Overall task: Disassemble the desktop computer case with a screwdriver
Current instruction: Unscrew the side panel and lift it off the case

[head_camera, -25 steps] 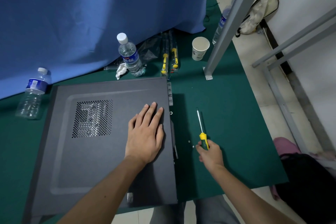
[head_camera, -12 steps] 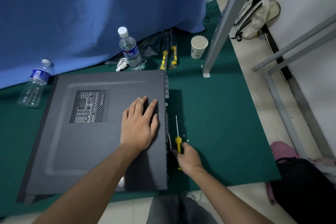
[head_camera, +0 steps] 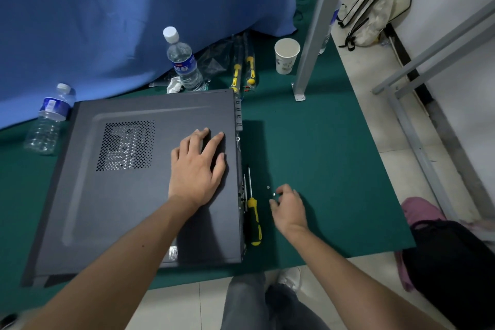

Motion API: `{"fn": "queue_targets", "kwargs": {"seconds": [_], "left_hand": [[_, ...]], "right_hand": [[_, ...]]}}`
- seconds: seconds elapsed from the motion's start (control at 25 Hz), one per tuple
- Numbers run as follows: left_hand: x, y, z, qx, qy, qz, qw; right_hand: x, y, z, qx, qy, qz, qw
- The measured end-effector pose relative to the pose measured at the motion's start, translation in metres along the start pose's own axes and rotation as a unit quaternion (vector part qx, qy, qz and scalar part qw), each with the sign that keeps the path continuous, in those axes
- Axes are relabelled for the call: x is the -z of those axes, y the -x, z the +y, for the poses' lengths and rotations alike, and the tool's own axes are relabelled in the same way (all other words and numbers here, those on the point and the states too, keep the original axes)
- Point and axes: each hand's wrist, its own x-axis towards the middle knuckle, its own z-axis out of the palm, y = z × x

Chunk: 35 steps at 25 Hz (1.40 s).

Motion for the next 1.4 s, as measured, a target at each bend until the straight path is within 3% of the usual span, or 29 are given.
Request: {"fn": "queue_targets", "kwargs": {"seconds": [0.32, 0.52, 0.68, 0.88, 1.08, 1.24, 1.4], "left_hand": [[0.000, -0.002, -0.002, 0.007, 0.013, -0.011, 1.000], [0.001, -0.002, -0.003, 0.004, 0.022, -0.014, 1.000], [0.001, 0.000, -0.003, 0.004, 0.026, -0.014, 1.000], [0.000, 0.000, -0.003, 0.005, 0.029, -0.009, 1.000], [-0.001, 0.000, -0.004, 0.003, 0.033, -0.004, 0.999], [-0.003, -0.001, -0.004, -0.001, 0.029, 0.003, 1.000], [-0.006, -0.001, -0.007, -0.001, 0.032, 0.009, 0.999]], "right_hand": [[-0.021, -0.038, -0.026, 0.094, 0.123, 0.026, 0.988], [-0.024, -0.063, -0.052, 0.071, 0.044, 0.031, 0.996], [-0.010, -0.059, -0.031, 0.065, -0.018, 0.060, 0.996], [-0.011, -0.024, 0.007, 0.069, 0.056, -0.027, 0.996], [-0.022, -0.048, -0.017, 0.137, 0.142, 0.026, 0.980], [-0.017, -0.074, -0.041, 0.094, 0.097, 0.032, 0.990], [0.006, -0.038, -0.036, 0.022, -0.013, 0.042, 0.999]]}}
